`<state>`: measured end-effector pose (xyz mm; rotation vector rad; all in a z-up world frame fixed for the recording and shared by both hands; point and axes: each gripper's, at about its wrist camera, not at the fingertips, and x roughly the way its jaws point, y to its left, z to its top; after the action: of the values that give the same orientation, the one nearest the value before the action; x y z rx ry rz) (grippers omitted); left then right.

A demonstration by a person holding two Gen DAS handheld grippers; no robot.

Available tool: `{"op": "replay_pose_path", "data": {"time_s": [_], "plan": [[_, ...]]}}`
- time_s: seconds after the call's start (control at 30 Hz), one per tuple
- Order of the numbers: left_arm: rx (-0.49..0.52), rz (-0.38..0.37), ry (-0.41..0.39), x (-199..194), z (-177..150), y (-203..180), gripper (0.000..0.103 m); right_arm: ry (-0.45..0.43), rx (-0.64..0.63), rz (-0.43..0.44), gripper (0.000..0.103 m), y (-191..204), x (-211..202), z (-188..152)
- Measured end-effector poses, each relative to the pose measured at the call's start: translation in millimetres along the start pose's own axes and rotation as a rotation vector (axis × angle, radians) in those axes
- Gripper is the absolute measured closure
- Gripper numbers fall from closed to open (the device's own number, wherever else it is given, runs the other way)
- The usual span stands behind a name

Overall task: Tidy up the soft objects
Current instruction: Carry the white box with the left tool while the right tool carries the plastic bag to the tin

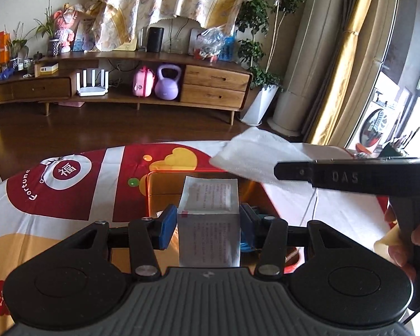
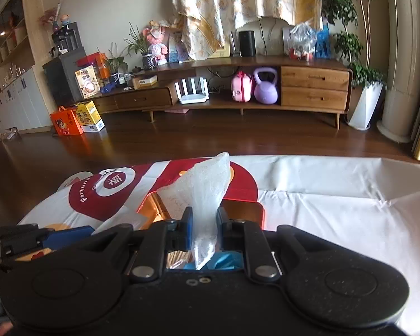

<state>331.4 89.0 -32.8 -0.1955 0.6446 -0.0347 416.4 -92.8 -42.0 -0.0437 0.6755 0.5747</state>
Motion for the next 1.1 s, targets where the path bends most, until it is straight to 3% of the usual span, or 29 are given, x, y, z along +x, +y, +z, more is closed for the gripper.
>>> {"op": "replay_pose_path", "data": {"time_s": [0.57, 1.1], "plan": [[0.000, 0.026, 0.093, 68, -15, 10, 0.055, 0.142, -0.029, -0.025, 0.087, -7, 63, -33], [0.021, 0.018, 0.148, 84, -29, 8, 0.055, 0.140, -0.014, -0.014, 0.075, -12, 61, -41]]}}
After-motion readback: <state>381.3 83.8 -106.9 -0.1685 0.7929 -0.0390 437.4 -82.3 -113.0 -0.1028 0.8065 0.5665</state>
